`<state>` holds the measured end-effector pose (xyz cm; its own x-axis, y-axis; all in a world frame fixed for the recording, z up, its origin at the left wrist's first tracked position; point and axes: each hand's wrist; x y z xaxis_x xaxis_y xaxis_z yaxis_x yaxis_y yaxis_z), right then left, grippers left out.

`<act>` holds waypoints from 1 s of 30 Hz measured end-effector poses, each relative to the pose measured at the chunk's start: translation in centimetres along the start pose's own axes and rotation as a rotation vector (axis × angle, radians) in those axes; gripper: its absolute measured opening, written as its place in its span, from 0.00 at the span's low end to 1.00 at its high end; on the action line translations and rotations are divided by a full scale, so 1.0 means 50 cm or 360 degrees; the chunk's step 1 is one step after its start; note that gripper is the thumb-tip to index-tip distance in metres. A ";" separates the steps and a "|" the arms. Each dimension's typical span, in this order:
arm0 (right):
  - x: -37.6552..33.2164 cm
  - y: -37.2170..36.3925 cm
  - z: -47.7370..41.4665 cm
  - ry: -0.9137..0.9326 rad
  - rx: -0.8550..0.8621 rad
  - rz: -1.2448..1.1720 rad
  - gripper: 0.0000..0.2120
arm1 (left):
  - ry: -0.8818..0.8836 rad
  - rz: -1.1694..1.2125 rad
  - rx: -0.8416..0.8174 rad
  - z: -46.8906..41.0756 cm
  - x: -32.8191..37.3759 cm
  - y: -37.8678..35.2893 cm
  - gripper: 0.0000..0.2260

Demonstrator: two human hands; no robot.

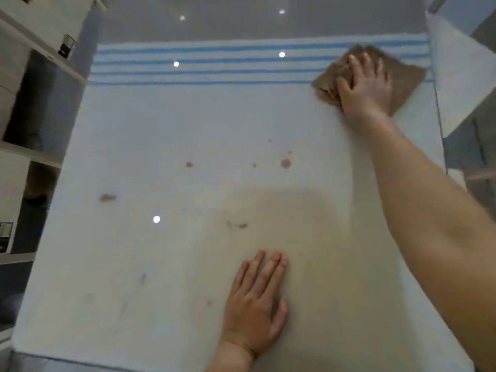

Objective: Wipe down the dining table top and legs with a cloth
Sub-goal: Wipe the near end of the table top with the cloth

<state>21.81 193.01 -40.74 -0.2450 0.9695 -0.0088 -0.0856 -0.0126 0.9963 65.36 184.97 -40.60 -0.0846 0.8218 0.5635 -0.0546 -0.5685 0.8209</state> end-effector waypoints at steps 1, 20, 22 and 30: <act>-0.029 0.000 0.023 0.0121 0.0016 0.0006 0.28 | -0.0005 -0.0006 0.0005 -0.001 0.001 0.000 0.31; 0.166 -0.007 0.305 0.0345 -0.0043 0.0060 0.37 | 0.0076 0.0021 -0.0041 0.004 0.003 0.002 0.31; 0.068 -0.011 0.219 0.0248 -0.0001 0.0050 0.38 | 0.0078 0.0043 -0.0044 0.003 0.003 0.002 0.31; -0.318 -0.021 0.282 0.1014 0.0012 0.0055 0.33 | 0.0064 0.0040 -0.0004 0.001 0.011 0.006 0.30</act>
<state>39.41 181.06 -40.45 -0.7741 0.6326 -0.0237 -0.0610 -0.0373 0.9974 65.34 185.27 -40.02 -0.1258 0.8049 0.5799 -0.0545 -0.5893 0.8061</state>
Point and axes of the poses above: each hand's wrist, its own z-axis away from the middle knuckle, its own y-axis out of the back of the hand, x = y × z, and after that the axes turned 13 degrees about z, right-handed
